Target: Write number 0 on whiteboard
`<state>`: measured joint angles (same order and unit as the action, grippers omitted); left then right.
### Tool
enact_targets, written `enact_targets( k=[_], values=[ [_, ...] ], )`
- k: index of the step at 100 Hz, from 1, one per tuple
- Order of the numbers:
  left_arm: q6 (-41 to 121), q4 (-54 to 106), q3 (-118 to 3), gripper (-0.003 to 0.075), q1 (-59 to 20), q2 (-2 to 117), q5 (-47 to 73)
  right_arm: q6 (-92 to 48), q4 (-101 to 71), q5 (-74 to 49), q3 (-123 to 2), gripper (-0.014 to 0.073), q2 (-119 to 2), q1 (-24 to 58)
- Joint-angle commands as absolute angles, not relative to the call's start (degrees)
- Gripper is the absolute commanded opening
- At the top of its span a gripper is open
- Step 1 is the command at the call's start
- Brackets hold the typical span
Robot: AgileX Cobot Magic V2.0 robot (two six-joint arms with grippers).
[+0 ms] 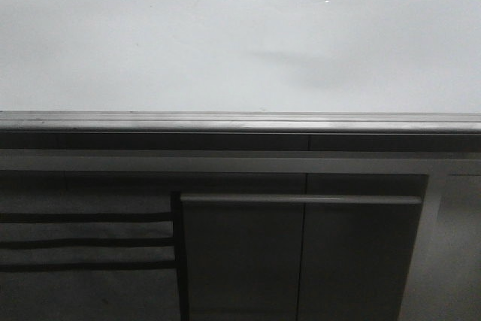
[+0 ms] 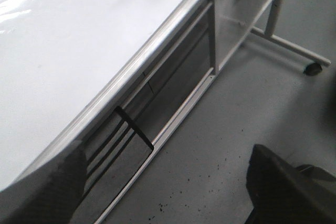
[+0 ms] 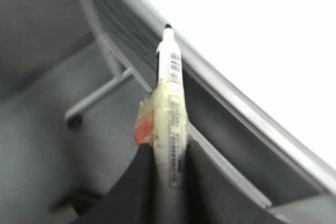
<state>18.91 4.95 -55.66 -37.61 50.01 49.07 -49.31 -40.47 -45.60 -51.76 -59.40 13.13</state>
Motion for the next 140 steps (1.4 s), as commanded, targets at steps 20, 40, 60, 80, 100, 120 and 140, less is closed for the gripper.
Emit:
enact_targets(
  k=[20,40,60,80,100,120,140],
  values=[
    [6.69,5.97,-42.13,0.0564,-29.36,36.88,33.98,-44.87,-47.89,-41.86,-43.20,-0.0015,-52.98,9.69],
    [5.20,7.99,-37.78,0.0564,-26.07,35.16,27.97,-44.87,-50.06,-39.48,-43.97,-0.0015,-55.24,9.80],
    [5.20,8.09,-37.78,0.0564,-26.07,35.65,25.96,-43.98,-48.57,-46.27,-53.09,-0.0015,-63.02,12.13],
    [5.20,8.09,-37.78,0.0564,-26.07,35.65,25.74,-25.87,-28.12,-37.78,-58.84,-0.0015,-66.32,24.53],
    [5.20,7.87,-37.78,0.0564,-26.07,35.65,24.17,-14.79,-19.09,-35.24,-59.29,-0.0015,-68.79,24.51],
    [5.20,7.45,-37.78,0.0564,-26.07,35.65,22.62,-14.08,-19.36,-36.40,-64.33,-0.0015,-73.15,22.68],
    [5.20,7.05,-37.78,0.0564,-26.07,35.65,22.62,-14.13,-19.71,-38.13,-70.10,-0.0015,-78.78,21.16]
  ],
)
